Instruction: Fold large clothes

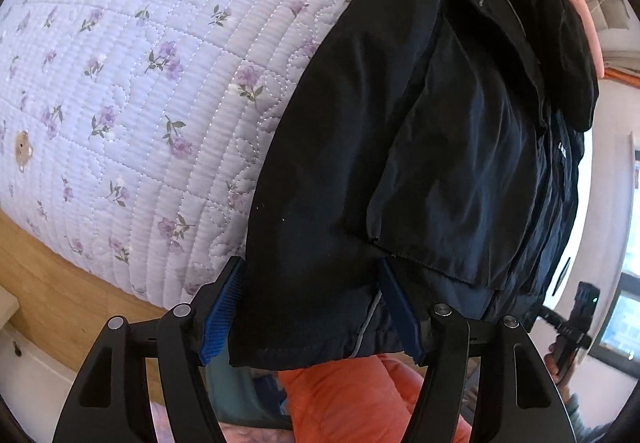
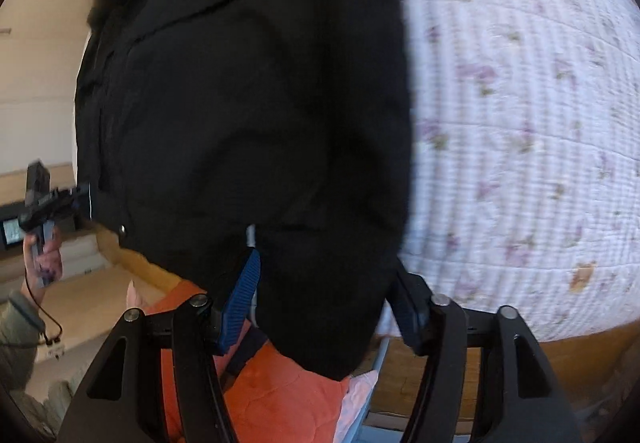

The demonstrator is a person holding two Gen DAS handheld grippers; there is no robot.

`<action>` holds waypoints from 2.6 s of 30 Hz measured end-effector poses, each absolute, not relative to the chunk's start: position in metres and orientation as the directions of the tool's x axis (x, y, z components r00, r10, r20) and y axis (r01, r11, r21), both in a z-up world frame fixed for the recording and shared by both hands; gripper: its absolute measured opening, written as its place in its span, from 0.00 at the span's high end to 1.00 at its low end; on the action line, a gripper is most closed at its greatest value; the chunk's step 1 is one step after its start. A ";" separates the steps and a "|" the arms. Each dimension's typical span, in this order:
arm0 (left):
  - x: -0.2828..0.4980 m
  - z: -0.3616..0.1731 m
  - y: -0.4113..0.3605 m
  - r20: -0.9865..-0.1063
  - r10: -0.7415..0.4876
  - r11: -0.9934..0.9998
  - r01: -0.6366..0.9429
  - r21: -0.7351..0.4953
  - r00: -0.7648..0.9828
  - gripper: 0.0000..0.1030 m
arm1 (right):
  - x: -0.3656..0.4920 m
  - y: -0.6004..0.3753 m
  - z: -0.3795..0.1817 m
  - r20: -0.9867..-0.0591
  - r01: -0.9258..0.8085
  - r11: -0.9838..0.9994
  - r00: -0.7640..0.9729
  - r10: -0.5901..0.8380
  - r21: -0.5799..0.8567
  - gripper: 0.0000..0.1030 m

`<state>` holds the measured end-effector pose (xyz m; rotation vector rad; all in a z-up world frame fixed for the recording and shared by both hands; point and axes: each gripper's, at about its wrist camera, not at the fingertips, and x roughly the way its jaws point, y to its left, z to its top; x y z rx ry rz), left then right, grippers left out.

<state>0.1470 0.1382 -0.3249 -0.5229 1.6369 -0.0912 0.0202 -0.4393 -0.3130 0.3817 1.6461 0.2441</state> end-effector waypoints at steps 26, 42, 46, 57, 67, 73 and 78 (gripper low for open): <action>0.194 -0.247 0.108 -0.911 -0.410 0.902 -0.127 -0.412 0.046 0.91 | 0.054 -0.428 -0.225 -0.937 0.064 0.935 0.052 0.345 0.348 0.88; 0.199 -0.299 0.102 -0.891 -0.443 0.892 -0.156 -0.425 -0.104 0.38 | 0.051 -0.441 -0.287 -0.924 0.218 0.911 -0.081 0.373 0.349 0.65; 0.196 -0.306 0.097 -0.905 -0.410 0.909 -0.130 -0.396 -0.110 0.82 | 0.051 -0.436 -0.287 -0.924 0.200 0.913 -0.069 0.375 0.356 0.74; 0.230 -0.226 0.079 -0.834 -0.552 0.834 -0.030 -0.551 -0.012 0.88 | 0.077 -0.418 -0.198 -0.945 0.092 0.941 0.018 0.327 0.327 0.88; 0.332 -0.108 0.067 -0.751 -0.613 0.790 0.160 -0.592 0.246 0.87 | 0.168 -0.431 -0.081 -0.917 0.021 0.953 0.278 0.286 0.303 0.88; 0.421 -0.109 0.069 -0.724 -0.610 0.789 0.157 -0.594 0.321 0.87 | 0.238 -0.447 -0.068 -0.904 0.039 0.966 0.364 0.225 0.256 0.87; 0.503 -0.149 0.063 -0.723 -0.604 0.784 0.089 -0.614 0.334 0.85 | 0.314 -0.463 -0.091 -0.911 0.140 0.956 0.366 0.191 0.256 0.84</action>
